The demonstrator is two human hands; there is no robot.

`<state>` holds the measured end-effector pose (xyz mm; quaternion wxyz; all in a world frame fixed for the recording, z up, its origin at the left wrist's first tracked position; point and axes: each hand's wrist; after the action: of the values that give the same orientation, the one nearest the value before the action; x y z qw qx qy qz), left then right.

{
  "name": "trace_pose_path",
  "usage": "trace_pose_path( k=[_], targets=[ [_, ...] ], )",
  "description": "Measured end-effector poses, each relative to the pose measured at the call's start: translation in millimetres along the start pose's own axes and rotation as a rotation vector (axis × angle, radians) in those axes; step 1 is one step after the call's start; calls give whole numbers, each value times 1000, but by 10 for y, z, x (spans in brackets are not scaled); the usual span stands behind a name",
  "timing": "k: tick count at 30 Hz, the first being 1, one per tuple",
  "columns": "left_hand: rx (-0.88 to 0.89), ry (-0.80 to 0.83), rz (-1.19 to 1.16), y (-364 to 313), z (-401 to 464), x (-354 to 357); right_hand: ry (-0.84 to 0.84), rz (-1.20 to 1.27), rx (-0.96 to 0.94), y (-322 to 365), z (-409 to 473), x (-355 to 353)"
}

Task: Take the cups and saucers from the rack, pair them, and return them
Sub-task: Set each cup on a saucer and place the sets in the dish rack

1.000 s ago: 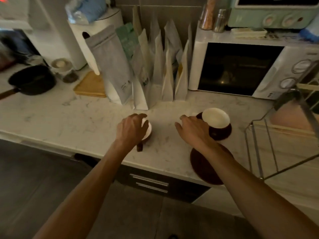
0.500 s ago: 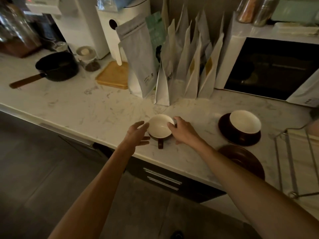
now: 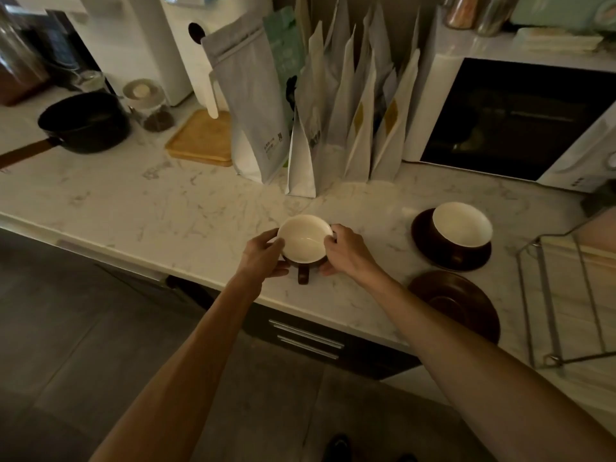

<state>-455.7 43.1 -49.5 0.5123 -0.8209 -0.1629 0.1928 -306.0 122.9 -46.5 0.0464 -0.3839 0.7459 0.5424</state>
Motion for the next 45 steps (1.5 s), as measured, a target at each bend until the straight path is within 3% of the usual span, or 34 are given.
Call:
trace_pose_path(
  k=[9, 23, 33, 45],
  targets=[
    [121, 118, 10, -76, -326, 358, -85, 18, -40, -236, -337, -465],
    [160, 349, 90, -59, -939, 1373, -293, 106, 50, -1024, -1202, -1300],
    [136, 365, 185, 117, -1105, 1909, -364, 53, 111, -1407, -1460, -1512],
    [159, 376, 246, 212, -1080, 1979, -335, 33, 130, -1535, -1400, -1510]
  ],
)
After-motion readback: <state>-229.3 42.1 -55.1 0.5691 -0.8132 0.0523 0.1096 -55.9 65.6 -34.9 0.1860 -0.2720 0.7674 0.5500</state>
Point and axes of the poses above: each hand's wrist, its own z-axis towards the middle knuckle, its own x-axis out of the palm, y = z × x, and after that the axes turned 3 degrees about x, right-handed
